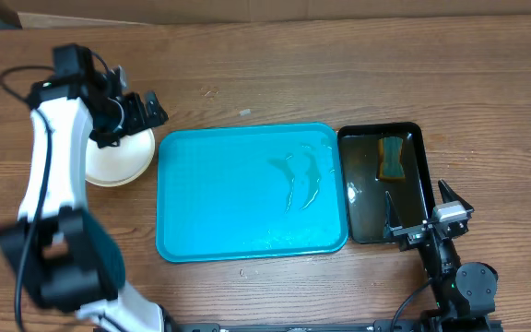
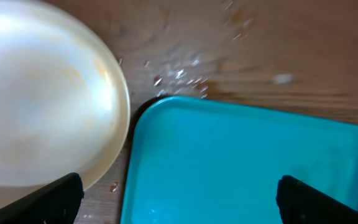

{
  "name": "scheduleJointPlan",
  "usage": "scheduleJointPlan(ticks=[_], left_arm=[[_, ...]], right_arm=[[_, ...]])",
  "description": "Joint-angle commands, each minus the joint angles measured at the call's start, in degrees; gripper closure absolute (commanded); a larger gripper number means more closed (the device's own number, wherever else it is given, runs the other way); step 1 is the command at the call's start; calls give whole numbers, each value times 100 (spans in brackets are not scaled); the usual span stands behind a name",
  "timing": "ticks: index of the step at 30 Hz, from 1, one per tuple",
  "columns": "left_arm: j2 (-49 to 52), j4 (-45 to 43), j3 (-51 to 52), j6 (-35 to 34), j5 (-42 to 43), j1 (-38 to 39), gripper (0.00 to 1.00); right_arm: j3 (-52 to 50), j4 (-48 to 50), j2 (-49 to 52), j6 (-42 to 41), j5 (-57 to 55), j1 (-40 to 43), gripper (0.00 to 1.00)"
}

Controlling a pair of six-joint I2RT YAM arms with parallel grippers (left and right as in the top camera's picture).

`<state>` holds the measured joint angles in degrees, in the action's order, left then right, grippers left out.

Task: Clean dirty plates on tray and stack at the side

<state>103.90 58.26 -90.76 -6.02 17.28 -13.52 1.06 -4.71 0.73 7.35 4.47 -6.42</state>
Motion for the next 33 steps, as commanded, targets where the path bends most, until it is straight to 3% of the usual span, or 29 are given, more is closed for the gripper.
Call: scheduleJointPlan(ticks=[1,10,19,27,33], left_arm=[[-1403,0,-42,-61,-13,4,0],[-3416,2,-42,-61,-11,7,0],[-4614,76,17,9,-81,236,0],[-5289,1580,234,28,-310,957,0],[-5842,1759,1051,26,-367,981,0]], right_arm=[[-61,28,-57,17,-20,-28,0],[-61,28,-57,17,-20,-28,0],[-61,28,-57,20,-20,-28,0],[-61,28,-57,17,-20,-28,0],[-61,28,-57,20,-17,-28,0]])
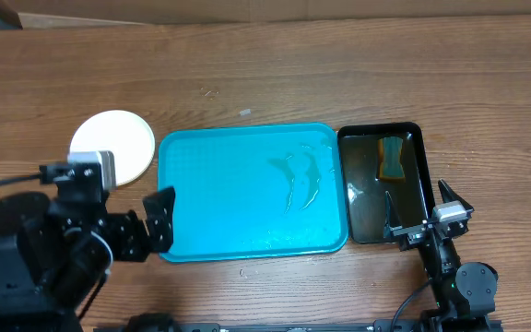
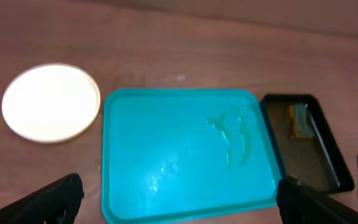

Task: Clean dirty plates on tray and stack at the side

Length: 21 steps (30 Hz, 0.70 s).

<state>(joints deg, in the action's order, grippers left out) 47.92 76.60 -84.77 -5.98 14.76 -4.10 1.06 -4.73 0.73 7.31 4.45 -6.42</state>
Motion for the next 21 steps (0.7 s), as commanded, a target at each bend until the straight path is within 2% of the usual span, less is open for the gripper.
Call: scheduleJointPlan(ticks=[1,7,15,17,18,21], left_arm=[[-348,-197,640,22,-151,39,0],[-1191,-2647,2511,-199,-166,39,0],[-2332,-6804,5160,-1075,-181,39,0],[-2603,-7779,5779,-1298,-339,39,0],[-2876,-8616,6349,-1576,-601,39,0],[-3252,-9394,6979,-1906,-960,39,0]], right_arm=[[-61,31,-57,24,-17,-28,0],[-61,31,-57,24,-15,-28,0],[-61,31,-57,22,-17,-28,0],[-61,31,-57,22,-17,-28,0],[-61,31,-57,24,-17,-28,0],[-61,31,-57,24,-17,-28,0]])
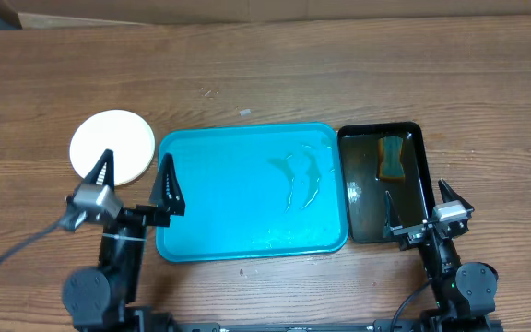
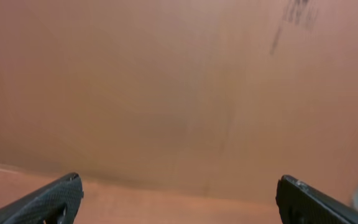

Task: Clean dirty plates on tray and stack at the side

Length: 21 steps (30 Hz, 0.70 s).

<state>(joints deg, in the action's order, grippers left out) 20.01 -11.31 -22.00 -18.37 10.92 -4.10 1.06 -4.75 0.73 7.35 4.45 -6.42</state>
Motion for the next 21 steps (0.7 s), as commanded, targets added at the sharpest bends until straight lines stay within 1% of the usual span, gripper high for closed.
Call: scheduleJointPlan(ticks=[1,2,8,15,19,20,21], left_arm=[[-579,-752,866,-752,-678,39,0],[-787,-898,1117,-831,-804,39,0],[-1362,-911,1672,-848,-1016,39,0],[-1725,-866,2146,-848,-1093,39,0],[-1884,-68,2173,-846,-1093,39,0],[-1991,481,2173,-846,-1093,42,0],[-1985,782,2173,-846,-1091,39,0]], right_arm=[[-61,33,-57,20,-17,-28,0],[-61,33,-57,17,-17,-28,0],[-61,33,-57,20,-17,-28,0],[-61,33,-57,20,-17,-28,0],[-61,33,-57,20,-17,-28,0],[-61,33,-57,17,-17,-28,0],[-61,33,-57,20,-15,-28,0]])
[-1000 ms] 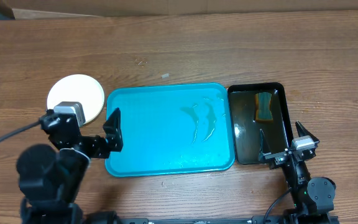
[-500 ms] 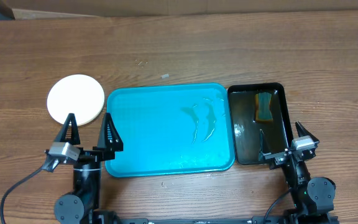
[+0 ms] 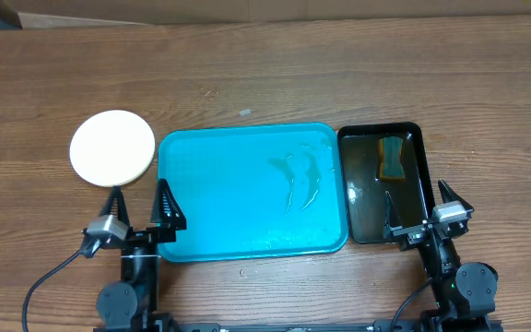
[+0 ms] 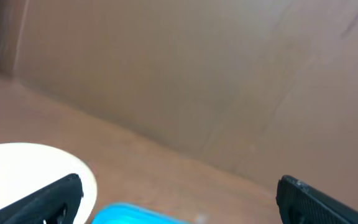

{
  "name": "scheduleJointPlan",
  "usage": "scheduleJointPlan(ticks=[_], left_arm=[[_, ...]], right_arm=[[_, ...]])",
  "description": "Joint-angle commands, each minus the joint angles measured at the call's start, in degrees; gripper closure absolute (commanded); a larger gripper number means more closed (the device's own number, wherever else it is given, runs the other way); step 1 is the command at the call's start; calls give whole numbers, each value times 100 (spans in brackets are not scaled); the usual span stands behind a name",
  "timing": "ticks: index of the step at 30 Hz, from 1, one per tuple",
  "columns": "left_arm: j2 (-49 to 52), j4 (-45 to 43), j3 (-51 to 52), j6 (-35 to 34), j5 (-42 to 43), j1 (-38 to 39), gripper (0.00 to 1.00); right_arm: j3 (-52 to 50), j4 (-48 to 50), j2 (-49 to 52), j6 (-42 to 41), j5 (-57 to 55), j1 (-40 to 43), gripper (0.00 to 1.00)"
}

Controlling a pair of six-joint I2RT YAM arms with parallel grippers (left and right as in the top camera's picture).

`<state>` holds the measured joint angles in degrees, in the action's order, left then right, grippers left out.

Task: Clean dirty plates on tray and stack at the side

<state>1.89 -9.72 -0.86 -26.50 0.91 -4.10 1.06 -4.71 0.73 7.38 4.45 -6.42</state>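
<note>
A white plate (image 3: 112, 148) lies on the table left of the blue tray (image 3: 210, 207); the left wrist view catches the plate (image 4: 23, 174) and a corner of the tray (image 4: 126, 214). Smears of liquid (image 3: 302, 175) sit on the tray's right part. My left gripper (image 3: 139, 205) is open and empty at the tray's front left corner, its fingers (image 4: 55, 196) wide apart. My right gripper (image 3: 422, 205) is open and empty at the front edge of the black basin (image 3: 422, 180).
A yellow-green sponge (image 3: 393, 157) lies in the black basin's brownish water. A cardboard wall (image 4: 197, 74) stands behind the table. Both arms sit folded at the table's front edge.
My left gripper has drawn back further toward the front edge and lowered; its camera now catches the plate and tray corner under the cardboard wall. Plate, tray and right arm are unchanged.
My left gripper was open right over the white plate beside the tray. Then the arm was back near the tray's front left corner, the plate lying free. Later it was folded upright at the front edge, and now sits lower there.
</note>
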Motion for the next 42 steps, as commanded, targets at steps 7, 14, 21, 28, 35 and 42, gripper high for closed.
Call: scheduleJointPlan(ticks=[7,14,21,28,35,42], left_arm=[[-170,1414,57,1058,76,44,0],[-168,1414,57,1110,35,42,0],[-166,1416,57,1110,35,42,0],[-166,1414,57,1110,35,42,0],[-166,1414,57,1110,35,42,0],[-166,1414,57,1110,35,42,0]], right_arm=[[-61,28,-57,15,-15,-28,0],[-61,28,-57,17,-15,-28,0],[-61,28,-57,17,-17,-28,0],[-61,28,-57,15,-17,-28,0],[-61,28,-57,17,-17,-28,0],[-61,28,-57,17,-15,-28,0]])
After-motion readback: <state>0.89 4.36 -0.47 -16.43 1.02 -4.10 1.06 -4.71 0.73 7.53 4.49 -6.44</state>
